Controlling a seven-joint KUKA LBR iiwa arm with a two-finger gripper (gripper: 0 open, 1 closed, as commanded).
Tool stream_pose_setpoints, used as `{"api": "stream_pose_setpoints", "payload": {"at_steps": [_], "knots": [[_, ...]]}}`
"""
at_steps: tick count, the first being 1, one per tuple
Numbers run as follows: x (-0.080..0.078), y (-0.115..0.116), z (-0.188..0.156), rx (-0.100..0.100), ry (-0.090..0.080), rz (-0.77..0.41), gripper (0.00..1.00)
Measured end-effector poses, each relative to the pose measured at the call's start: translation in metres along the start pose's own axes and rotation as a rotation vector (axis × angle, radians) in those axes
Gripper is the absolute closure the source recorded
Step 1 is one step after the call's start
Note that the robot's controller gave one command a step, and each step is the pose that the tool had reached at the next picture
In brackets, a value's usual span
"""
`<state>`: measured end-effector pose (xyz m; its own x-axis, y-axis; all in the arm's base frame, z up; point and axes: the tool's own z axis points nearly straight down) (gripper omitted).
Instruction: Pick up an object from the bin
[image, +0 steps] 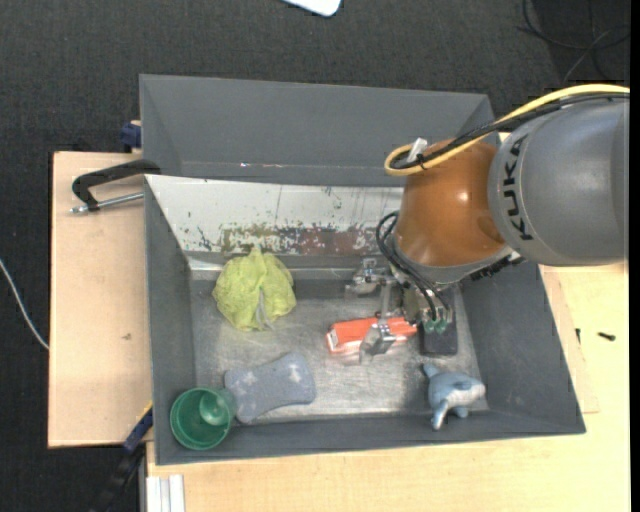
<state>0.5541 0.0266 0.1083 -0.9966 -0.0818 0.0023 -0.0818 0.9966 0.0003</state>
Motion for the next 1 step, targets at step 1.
{"api": "stream_pose_setpoints", "payload": {"at_steps": [1], "knots": [[-0.0087, -0.0297, -0.0272, 0.000, -0.008, 0.098, 0.00]]}}
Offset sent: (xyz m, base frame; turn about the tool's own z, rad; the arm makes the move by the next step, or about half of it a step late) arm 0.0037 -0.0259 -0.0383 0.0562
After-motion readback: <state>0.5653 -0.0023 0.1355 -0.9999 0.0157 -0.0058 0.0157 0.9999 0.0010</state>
